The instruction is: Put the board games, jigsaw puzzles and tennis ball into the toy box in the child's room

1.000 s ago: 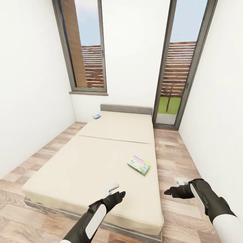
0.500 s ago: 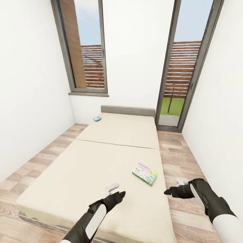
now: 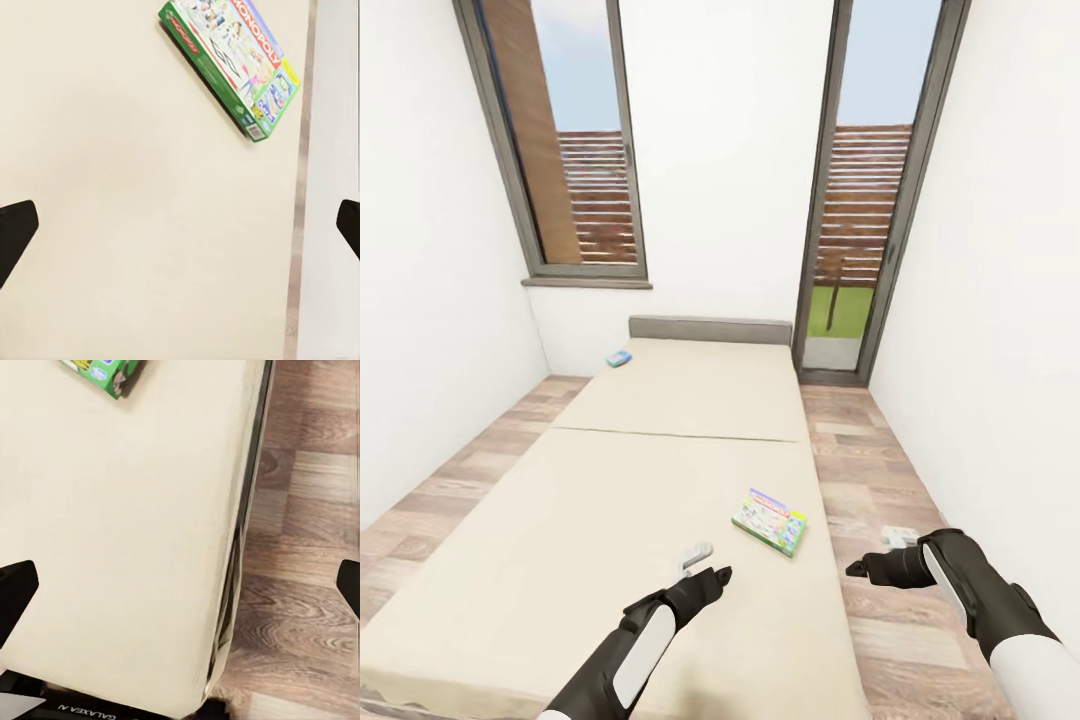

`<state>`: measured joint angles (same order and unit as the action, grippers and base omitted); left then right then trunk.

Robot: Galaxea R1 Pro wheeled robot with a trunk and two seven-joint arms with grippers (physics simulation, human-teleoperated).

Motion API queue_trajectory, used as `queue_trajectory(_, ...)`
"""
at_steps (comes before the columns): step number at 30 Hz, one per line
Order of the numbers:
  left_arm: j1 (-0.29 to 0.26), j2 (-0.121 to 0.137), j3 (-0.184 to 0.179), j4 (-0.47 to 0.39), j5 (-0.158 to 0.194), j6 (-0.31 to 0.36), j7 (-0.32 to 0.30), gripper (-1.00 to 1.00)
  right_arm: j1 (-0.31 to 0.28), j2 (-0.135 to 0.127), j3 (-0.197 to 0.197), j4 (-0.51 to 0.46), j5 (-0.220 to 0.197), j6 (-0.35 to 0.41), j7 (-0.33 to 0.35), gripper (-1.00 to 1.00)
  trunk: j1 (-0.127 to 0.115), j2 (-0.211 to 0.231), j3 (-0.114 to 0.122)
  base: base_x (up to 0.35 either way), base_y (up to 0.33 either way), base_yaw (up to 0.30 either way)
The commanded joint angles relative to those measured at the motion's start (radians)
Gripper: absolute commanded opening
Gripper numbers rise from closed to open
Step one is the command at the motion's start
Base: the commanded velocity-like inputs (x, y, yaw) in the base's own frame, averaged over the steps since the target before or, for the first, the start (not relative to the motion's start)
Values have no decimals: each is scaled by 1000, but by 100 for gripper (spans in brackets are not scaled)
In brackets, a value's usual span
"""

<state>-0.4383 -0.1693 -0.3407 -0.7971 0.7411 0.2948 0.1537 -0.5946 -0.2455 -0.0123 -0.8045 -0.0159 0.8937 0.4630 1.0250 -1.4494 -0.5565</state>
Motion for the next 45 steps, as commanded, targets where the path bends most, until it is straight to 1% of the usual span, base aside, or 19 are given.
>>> queue_trajectory(1,0,1,-3,-2,11,2,9,100,-1,0,-1,-1,-1,5,2,100,0,-1,-1,26,14,-263)
queue_trajectory(9,0,1,-3,-2,11,3,9,100,-1,0,-1,-1,-2,5,3,100,0,-1,-1,16,9,-220)
queue_trajectory(23,0,1,-3,-2,11,3,9,100,-1,0,-1,-1,-3,5,3,100,0,-1,-1,3,2,-58)
queue_trajectory(28,0,1,-3,-2,11,3,9,100,-1,0,-1,-1,-3,5,3,100,0,-1,-1,10,0,-135)
queue_trajectory(36,0,1,-3,-2,10,2,9,100,-1,0,0,-1,-4,5,3,100,0,-1,-1,145,0,-189)
queue_trajectory(45,0,1,-4,-2,9,1,10,100,0,0,1,-1,-4,5,3,100,0,-1,-1,117,0,-76)
